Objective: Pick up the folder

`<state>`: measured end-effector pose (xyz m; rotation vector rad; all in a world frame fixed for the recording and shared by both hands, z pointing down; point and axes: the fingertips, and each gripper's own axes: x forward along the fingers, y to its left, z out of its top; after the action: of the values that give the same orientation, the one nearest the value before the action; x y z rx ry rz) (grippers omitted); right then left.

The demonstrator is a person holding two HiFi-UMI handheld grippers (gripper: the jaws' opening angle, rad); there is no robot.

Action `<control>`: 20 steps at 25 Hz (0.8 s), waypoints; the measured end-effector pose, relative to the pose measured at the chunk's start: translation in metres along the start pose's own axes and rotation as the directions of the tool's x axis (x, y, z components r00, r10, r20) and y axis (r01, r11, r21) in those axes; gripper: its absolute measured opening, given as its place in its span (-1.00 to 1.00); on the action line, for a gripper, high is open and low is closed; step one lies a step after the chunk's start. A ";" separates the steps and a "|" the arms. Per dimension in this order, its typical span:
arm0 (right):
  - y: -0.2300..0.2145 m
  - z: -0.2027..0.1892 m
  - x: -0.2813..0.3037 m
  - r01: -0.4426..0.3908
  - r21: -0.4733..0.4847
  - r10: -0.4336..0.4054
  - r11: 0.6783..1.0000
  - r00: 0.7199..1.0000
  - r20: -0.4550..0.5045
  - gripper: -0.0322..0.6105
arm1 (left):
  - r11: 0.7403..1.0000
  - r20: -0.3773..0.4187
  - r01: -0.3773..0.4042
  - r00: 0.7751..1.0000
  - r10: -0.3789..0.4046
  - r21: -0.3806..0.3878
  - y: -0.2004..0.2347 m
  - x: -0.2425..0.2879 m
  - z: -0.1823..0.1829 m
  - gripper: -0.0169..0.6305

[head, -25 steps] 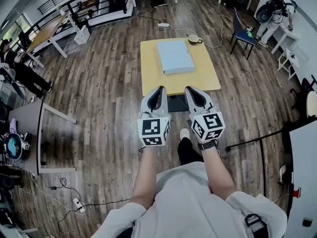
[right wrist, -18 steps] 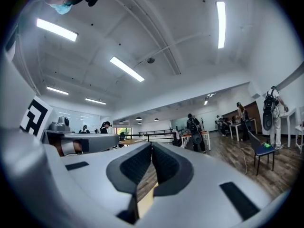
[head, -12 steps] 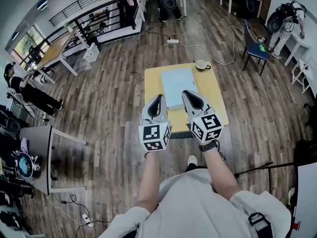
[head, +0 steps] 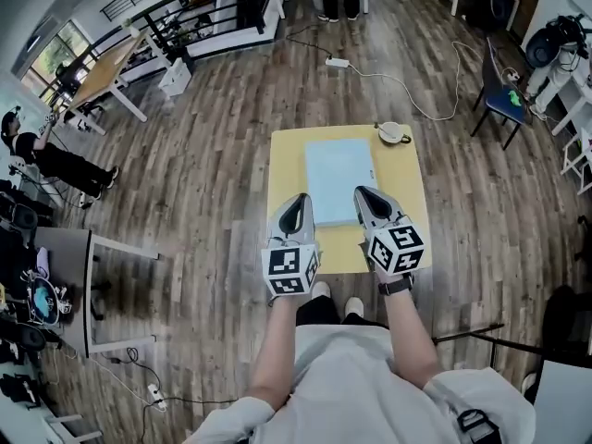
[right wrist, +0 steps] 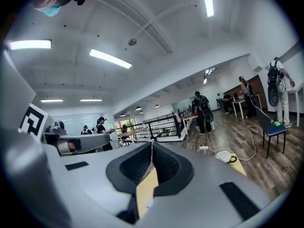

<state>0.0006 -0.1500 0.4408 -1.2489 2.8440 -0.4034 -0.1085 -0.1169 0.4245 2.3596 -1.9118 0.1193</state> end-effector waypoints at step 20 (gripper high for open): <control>-0.060 -0.026 0.121 0.200 -0.077 -0.210 0.977 0.964 -0.164 -0.86 | 0.971 -0.146 0.119 0.978 -0.151 -0.206 0.086 0.144 -0.053 -0.91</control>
<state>-0.0414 -0.2706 0.4918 -1.6038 2.8940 -0.4538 -0.1625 -0.2679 0.4972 2.2652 -1.6063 0.1010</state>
